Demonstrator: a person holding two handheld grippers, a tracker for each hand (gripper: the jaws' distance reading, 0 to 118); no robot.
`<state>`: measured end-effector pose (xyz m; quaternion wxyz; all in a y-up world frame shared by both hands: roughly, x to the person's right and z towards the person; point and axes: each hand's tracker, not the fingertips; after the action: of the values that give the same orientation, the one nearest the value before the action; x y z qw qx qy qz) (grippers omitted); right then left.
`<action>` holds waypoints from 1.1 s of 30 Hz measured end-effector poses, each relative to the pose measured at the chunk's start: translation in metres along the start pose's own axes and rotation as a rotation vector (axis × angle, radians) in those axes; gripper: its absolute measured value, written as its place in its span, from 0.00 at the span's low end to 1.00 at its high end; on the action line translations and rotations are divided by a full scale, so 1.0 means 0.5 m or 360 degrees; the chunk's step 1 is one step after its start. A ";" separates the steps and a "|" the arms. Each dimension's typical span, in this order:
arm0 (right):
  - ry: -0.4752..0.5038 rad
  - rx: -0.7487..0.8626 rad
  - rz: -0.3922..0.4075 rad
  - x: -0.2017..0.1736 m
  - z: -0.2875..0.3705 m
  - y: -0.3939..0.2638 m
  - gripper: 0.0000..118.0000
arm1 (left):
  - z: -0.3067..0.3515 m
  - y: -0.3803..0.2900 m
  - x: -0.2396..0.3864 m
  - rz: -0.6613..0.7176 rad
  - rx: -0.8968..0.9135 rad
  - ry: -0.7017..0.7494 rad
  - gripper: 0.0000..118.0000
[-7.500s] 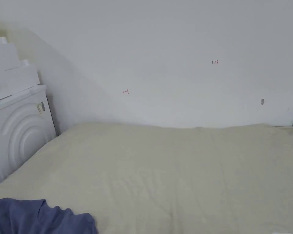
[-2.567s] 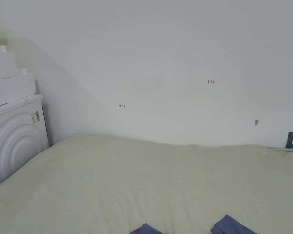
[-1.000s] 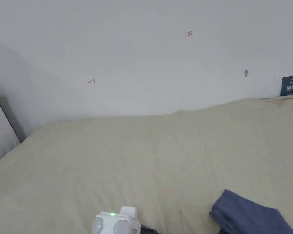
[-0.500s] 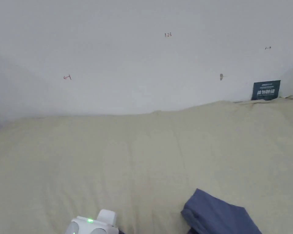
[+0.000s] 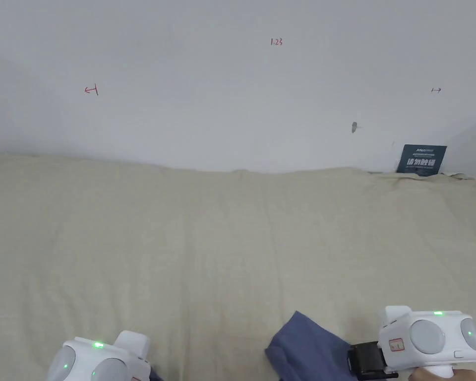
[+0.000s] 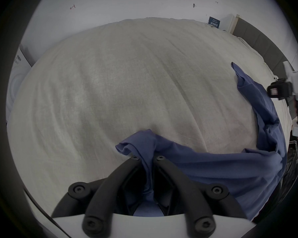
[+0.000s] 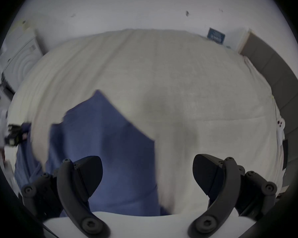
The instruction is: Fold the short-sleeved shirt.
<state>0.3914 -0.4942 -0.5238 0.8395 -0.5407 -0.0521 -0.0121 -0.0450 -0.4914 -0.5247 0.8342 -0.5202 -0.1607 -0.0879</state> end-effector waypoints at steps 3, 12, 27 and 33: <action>0.0032 -0.0020 0.0040 -0.014 -0.026 -0.028 0.73 | -0.002 -0.001 0.006 0.0002 0.0001 0.0006 0.06; 0.0056 0.0168 0.0081 -0.051 0.058 -0.066 0.03 | -0.001 -0.030 -0.009 0.0024 0.0170 -0.0017 0.07; 0.0241 0.1237 0.0040 -0.028 0.752 -0.154 0.02 | 0.663 -0.202 -0.059 0.0017 0.1197 -0.0053 0.07; 0.0125 0.1571 -0.0005 -0.008 1.018 -0.131 0.02 | 0.904 -0.206 -0.113 0.0029 0.1534 0.0114 0.07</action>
<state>0.3447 -0.0589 -0.2562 0.9967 -0.0777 -0.0208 -0.0077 -0.2101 -0.1332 -0.2744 0.9860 -0.0723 -0.1498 -0.0141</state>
